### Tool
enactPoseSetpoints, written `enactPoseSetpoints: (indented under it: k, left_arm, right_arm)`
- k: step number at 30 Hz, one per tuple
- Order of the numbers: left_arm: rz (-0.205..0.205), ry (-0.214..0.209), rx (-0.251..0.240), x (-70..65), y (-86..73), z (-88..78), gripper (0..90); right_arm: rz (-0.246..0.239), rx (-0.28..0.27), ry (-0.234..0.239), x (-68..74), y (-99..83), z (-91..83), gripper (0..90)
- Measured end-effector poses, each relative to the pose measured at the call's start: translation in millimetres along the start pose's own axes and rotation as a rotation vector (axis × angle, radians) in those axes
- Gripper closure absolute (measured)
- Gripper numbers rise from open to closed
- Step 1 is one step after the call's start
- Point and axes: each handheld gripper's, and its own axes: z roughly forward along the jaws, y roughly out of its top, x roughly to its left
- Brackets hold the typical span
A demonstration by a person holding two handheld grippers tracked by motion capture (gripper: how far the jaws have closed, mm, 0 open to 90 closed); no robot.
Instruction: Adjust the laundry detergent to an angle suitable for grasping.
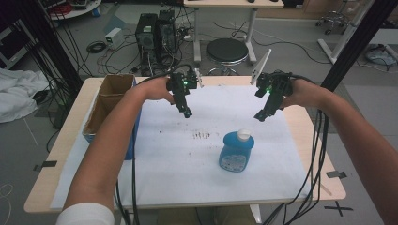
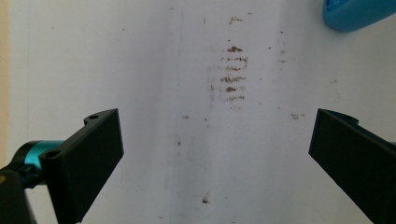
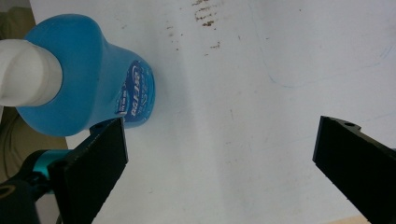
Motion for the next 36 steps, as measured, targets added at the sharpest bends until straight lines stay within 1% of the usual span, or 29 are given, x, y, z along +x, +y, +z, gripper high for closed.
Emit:
enactPoseSetpoints:
  k: [10,12,16,19,29,31,36]
  left_arm:
    - [0.003,0.014,-0.010,-2.9,-0.4,-5.3,2.9]
    - [0.003,0.020,-0.013,-3.4,-0.9,-6.1,2.9]
    - [0.003,0.024,-0.006,-4.1,-1.9,-7.1,2.9]
    - [0.004,0.028,-0.011,-5.6,-1.7,-8.7,2.9]
    - [0.004,0.034,-0.013,-9.1,-1.9,-11.2,3.0]
    - [-0.002,0.036,-0.015,-9.4,-2.3,-11.8,3.0]
    - [0.003,0.036,-0.017,-10.1,-1.9,-12.8,2.9]
  right_arm:
    - [-0.006,-0.001,0.001,2.9,0.4,-1.7,2.1]
    - [0.002,0.000,0.001,2.7,-0.3,-2.3,2.1]
    - [0.001,-0.003,-0.004,2.8,-1.3,-2.6,2.1]
    - [0.002,-0.005,-0.007,2.8,-2.2,-3.9,2.1]
    - [0.002,-0.012,-0.008,5.8,-4.0,-8.2,2.1]
    - [0.000,-0.009,-0.009,7.9,-3.6,-8.4,2.1]
    - [-0.001,-0.010,-0.013,9.0,-5.2,-9.9,2.1]
